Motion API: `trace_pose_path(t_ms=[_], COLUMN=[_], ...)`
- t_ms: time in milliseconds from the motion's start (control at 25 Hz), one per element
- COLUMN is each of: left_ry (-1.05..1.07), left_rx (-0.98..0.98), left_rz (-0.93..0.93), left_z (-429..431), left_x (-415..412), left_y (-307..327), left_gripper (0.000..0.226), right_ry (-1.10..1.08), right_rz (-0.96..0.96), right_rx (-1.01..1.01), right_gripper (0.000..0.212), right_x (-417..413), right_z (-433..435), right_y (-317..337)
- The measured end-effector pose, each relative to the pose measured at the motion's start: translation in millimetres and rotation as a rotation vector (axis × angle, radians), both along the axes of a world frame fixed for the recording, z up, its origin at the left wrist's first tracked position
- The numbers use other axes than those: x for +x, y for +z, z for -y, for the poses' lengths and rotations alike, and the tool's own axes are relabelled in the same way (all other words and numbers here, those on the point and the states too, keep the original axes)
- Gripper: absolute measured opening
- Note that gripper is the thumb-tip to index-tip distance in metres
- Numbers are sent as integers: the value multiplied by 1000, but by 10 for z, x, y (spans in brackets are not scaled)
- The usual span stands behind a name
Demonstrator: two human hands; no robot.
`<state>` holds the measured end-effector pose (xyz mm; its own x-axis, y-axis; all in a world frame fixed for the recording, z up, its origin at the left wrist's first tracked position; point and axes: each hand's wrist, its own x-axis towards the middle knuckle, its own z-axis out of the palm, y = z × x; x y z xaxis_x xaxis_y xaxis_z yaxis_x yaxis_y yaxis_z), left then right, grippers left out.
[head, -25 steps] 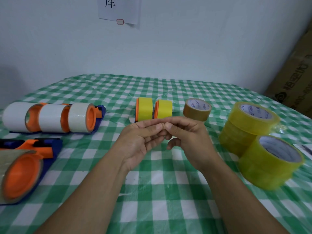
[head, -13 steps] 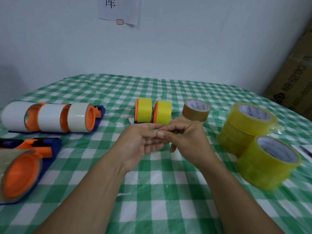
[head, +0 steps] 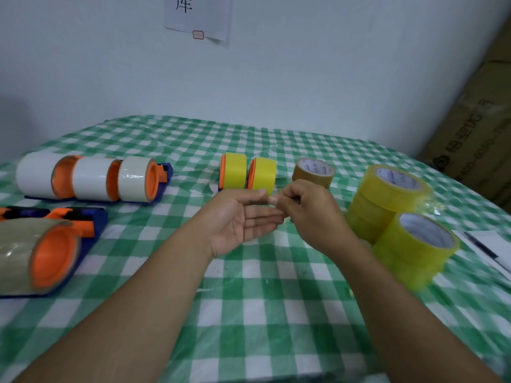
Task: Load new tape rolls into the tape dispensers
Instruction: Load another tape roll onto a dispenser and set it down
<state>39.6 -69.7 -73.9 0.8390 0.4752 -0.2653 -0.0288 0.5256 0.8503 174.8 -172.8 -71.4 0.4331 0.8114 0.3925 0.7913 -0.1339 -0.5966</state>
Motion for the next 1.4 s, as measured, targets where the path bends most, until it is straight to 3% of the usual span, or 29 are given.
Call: trace_pose_path(t_ms=[280, 600, 760, 920, 1040, 1240, 1400], left_ry=[107, 88, 94, 85, 96, 111, 116], left_rx=[104, 147, 188, 192, 194, 195, 184], left_rz=[-115, -170, -178, -192, -200, -219, -228], left_z=[289, 687, 803, 923, 927, 901, 870], left_x=[61, 131, 82, 24, -9, -46, -54], left_y=[56, -3, -16, -45, -47, -56, -89], left_gripper=[23, 20, 18, 17, 17, 16, 19], right_ry=[10, 8, -28, -48, -73, -63, -58], right_rz=[-273, -153, -212, -107, -75, -21, -11], right_rx=[-93, -290, -465, -632, -691, -700, -699], right_gripper=[14, 11, 25, 12, 7, 29, 23], right_x=[199, 258, 271, 305, 307, 318, 335], right_z=[465, 913, 1058, 1118, 1125, 1109, 1087], right_y=[165, 158, 114, 115, 111, 155, 136])
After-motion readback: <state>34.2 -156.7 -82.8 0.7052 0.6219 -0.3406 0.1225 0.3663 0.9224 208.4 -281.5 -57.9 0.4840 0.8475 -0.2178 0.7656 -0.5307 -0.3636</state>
